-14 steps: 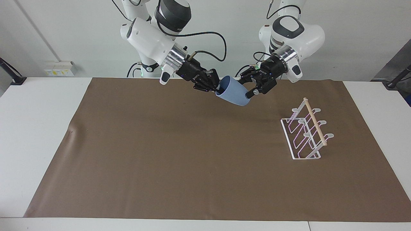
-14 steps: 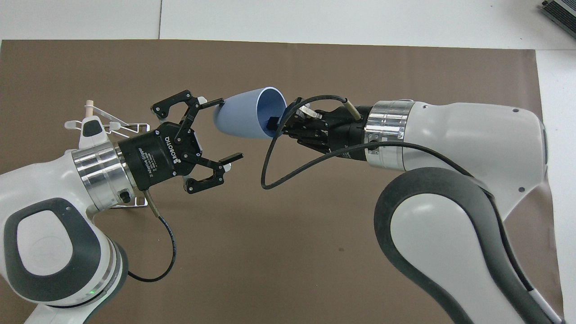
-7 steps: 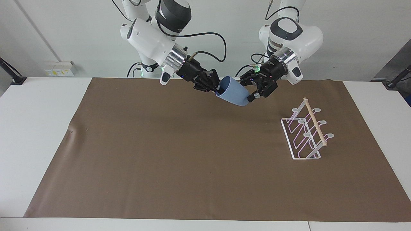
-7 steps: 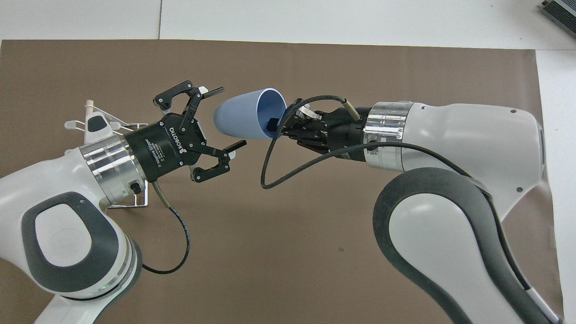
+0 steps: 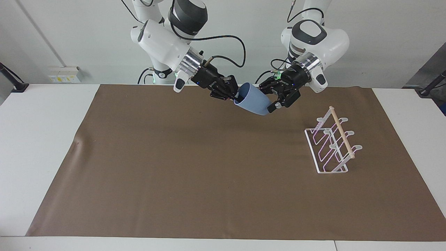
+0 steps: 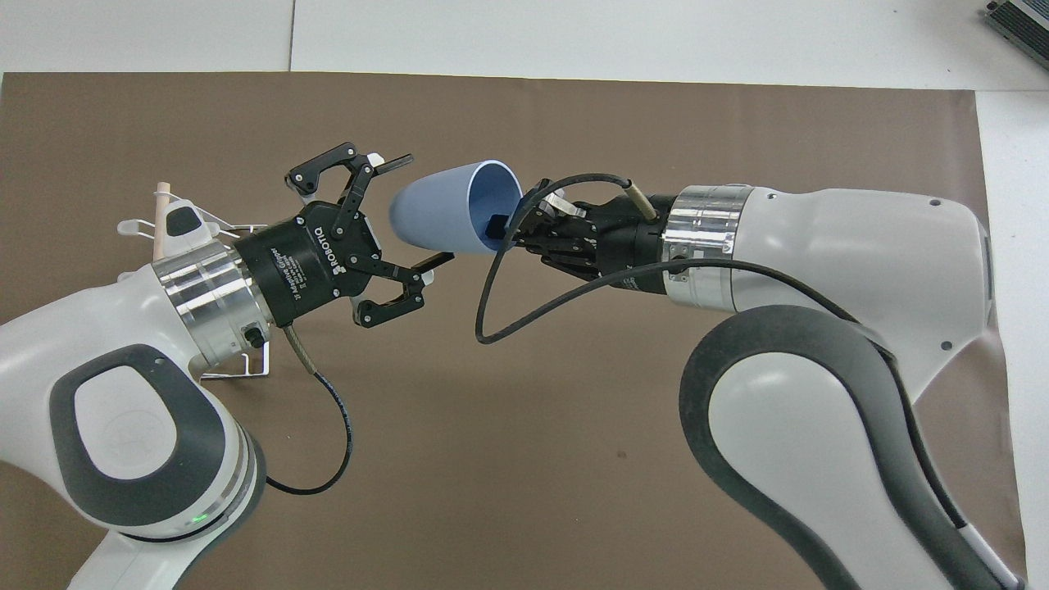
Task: Hang cup on cup holder
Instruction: 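Close the left gripper on the cup held by the right gripper, then pull the cup away with the left gripper while the right gripper releases, then carry the cup to the rack with the left gripper while the right retracts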
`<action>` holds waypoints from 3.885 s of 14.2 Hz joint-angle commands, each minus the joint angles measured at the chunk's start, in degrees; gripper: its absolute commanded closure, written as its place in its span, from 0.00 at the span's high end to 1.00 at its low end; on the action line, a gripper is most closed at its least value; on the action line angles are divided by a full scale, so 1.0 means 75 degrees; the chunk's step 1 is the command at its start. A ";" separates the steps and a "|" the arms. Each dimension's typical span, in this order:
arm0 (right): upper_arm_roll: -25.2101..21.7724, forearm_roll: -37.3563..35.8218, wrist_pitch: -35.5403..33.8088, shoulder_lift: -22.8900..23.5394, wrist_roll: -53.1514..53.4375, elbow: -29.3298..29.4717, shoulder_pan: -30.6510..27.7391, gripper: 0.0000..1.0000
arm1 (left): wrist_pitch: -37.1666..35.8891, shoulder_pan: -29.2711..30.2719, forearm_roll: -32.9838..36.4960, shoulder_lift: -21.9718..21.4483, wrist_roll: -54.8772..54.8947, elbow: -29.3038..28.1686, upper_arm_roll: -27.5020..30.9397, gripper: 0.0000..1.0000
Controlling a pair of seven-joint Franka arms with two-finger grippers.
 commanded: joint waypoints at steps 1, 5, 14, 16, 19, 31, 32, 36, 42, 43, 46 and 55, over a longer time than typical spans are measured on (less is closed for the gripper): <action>0.0121 0.0192 0.0109 -0.0083 0.0113 -0.0028 -0.0107 0.00 | 0.0190 -0.0160 -0.0141 0.0080 -0.0055 0.0122 0.0060 0.65; 0.0121 0.0192 0.0109 -0.0071 0.0113 -0.0016 -0.0107 0.00 | 0.0144 -0.0161 -0.0001 0.0091 0.0074 0.0134 0.0060 0.00; 0.0109 0.0192 0.0074 -0.0071 0.0183 -0.0016 -0.0154 0.46 | 0.0097 -0.0102 0.0000 0.0080 0.0062 0.0111 0.0072 0.00; 0.0109 0.0192 0.0085 -0.0071 0.0160 -0.0016 -0.0166 0.82 | 0.0097 -0.0079 0.0000 0.0080 0.0062 0.0111 0.0072 0.00; 0.0109 0.0192 0.0097 -0.0071 0.0101 -0.0016 -0.0189 1.00 | 0.0085 -0.0067 0.0407 0.0068 0.0097 0.0006 0.0083 0.00; -0.0593 -0.1386 0.0062 -0.0048 -0.2054 0.0183 -0.0330 1.00 | 0.0027 0.1292 0.3956 0.0080 0.0226 -0.0077 0.0130 0.00; -0.0640 -0.1762 0.0038 -0.0048 -0.2171 0.0183 -0.0330 1.00 | 0.0015 0.1316 0.4390 0.0068 0.0226 -0.0065 0.0130 0.00; -0.0933 -0.3704 -0.0311 -0.0059 -0.2898 0.0113 -0.0330 1.00 | -0.0825 0.1572 0.6451 -0.0166 0.0191 0.0167 0.0189 0.00; -0.1296 -0.6265 -0.1177 -0.0153 -0.3074 0.0451 -0.0330 1.00 | -0.2971 0.1773 0.8726 -0.0166 0.0132 0.1410 0.0189 0.00; -0.1378 -0.6486 -0.1587 -0.0165 -0.3307 0.0673 -0.0330 1.00 | -0.3229 0.1750 0.9252 -0.0178 0.0132 0.1527 0.0177 0.00; -0.1624 -0.7144 -0.2922 -0.0153 -0.3637 0.1470 -0.0330 1.00 | -0.3395 0.1633 1.0414 -0.0178 0.0155 0.1716 0.0107 0.00; -0.3040 -0.7742 -0.5691 -0.0387 -0.3590 0.2117 -0.0272 1.00 | -0.2404 0.2440 1.1823 -0.0260 0.2463 0.0816 0.0154 0.00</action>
